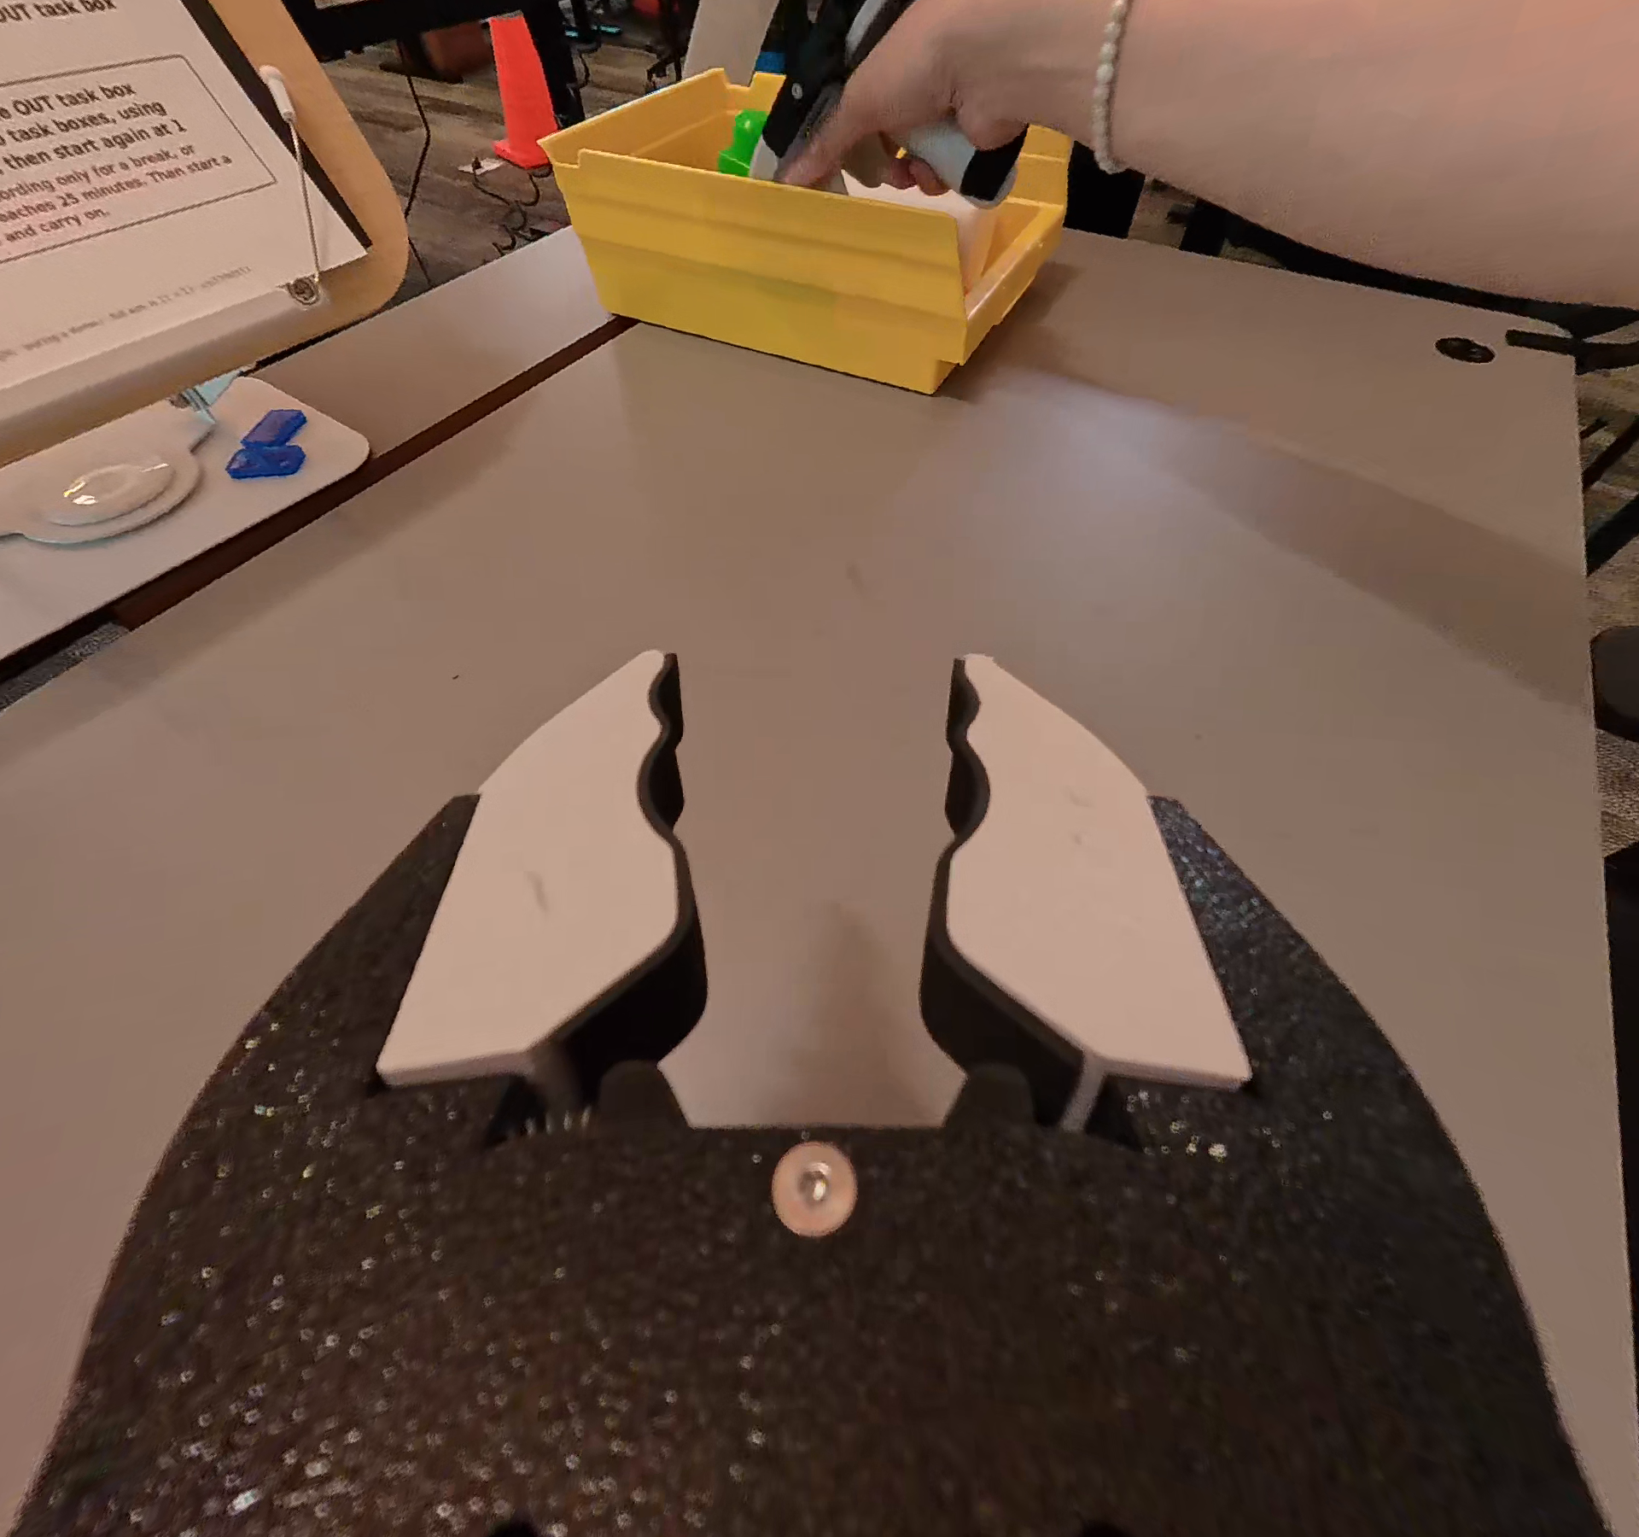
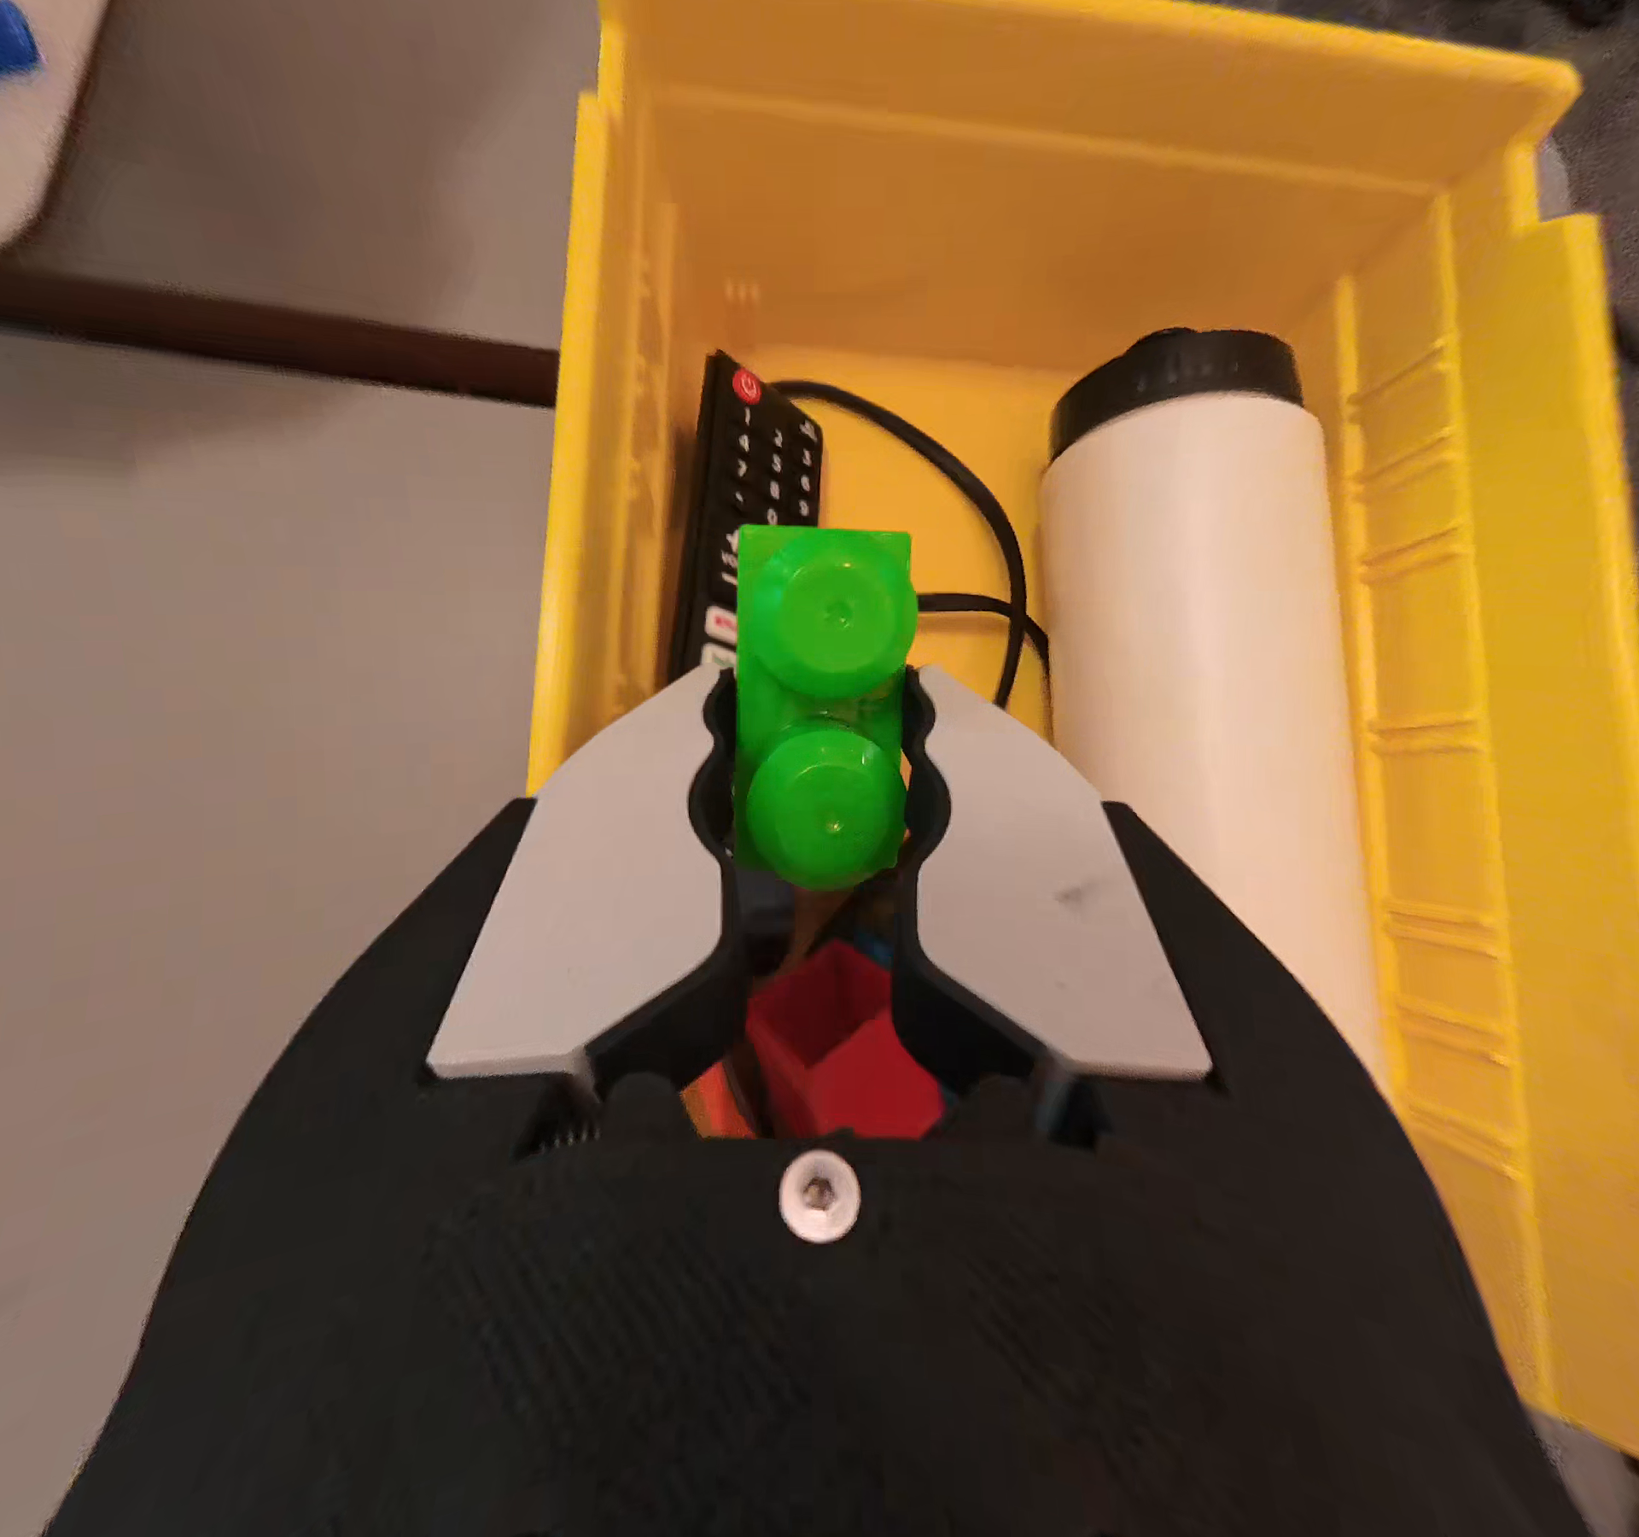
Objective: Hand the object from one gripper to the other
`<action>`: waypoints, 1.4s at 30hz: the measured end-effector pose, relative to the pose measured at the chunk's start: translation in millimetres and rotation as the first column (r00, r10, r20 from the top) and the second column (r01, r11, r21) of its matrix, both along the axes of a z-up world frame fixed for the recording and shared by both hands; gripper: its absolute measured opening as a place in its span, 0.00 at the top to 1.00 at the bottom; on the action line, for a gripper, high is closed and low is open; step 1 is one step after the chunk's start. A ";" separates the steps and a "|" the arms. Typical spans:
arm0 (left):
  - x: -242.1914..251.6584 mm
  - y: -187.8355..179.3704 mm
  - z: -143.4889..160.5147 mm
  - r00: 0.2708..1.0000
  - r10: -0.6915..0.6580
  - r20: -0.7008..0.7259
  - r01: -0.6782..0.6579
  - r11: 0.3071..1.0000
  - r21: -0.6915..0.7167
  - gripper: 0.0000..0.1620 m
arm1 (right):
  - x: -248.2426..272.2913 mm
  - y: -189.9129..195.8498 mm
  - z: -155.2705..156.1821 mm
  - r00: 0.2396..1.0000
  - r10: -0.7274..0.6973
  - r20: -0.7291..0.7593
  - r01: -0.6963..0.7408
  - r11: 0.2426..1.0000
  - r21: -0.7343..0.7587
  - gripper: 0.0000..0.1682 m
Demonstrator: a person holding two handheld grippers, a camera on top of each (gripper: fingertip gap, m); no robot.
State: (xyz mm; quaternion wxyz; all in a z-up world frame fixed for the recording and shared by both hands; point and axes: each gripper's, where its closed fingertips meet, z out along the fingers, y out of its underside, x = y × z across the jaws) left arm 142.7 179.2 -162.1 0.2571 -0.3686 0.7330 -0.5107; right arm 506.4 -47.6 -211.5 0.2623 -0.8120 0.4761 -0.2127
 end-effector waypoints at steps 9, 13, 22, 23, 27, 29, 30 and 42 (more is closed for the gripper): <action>-1.8 11.6 3.5 1.000 -0.003 0.001 0.003 1.000 -0.030 0.66 | 3.1 -2.2 -14.5 0.997 0.003 -0.078 -0.007 0.999 -0.051 0.73; -2.3 24.8 6.7 1.000 0.026 0.001 -0.026 0.999 -0.044 0.65 | 11.0 -12.9 -0.8 0.999 -0.041 -0.009 0.040 0.993 -0.113 0.58; -0.1 65.0 9.6 0.990 0.141 -0.012 -0.142 0.986 -0.092 0.68 | -34.1 41.8 96.2 0.968 0.109 0.226 -0.129 0.989 0.075 0.42; -0.5 71.4 9.6 0.987 0.159 -0.015 -0.160 0.983 -0.091 0.69 | -57.6 61.4 104.0 0.952 0.179 0.249 -0.214 0.969 0.123 0.41; -6.0 112.5 14.9 0.960 0.279 -0.006 -0.279 0.959 -0.058 0.70 | -167.2 122.5 98.2 0.856 0.402 0.325 -0.481 0.849 0.220 0.41; -12.4 145.2 18.7 0.931 0.365 -0.004 -0.365 0.931 -0.024 0.70 | -215.7 143.0 80.0 0.819 0.468 0.332 -0.557 0.787 0.265 0.41; -16.4 164.4 21.1 0.912 0.410 0.000 -0.410 0.912 0.000 0.70 | -236.2 151.2 70.6 0.802 0.496 0.331 -0.587 0.757 0.287 0.42; -47.7 431.2 -8.4 0.888 0.425 -0.176 -0.001 0.385 0.923 0.60 | -286.0 154.8 28.0 0.736 0.580 0.351 -0.658 0.734 0.167 0.47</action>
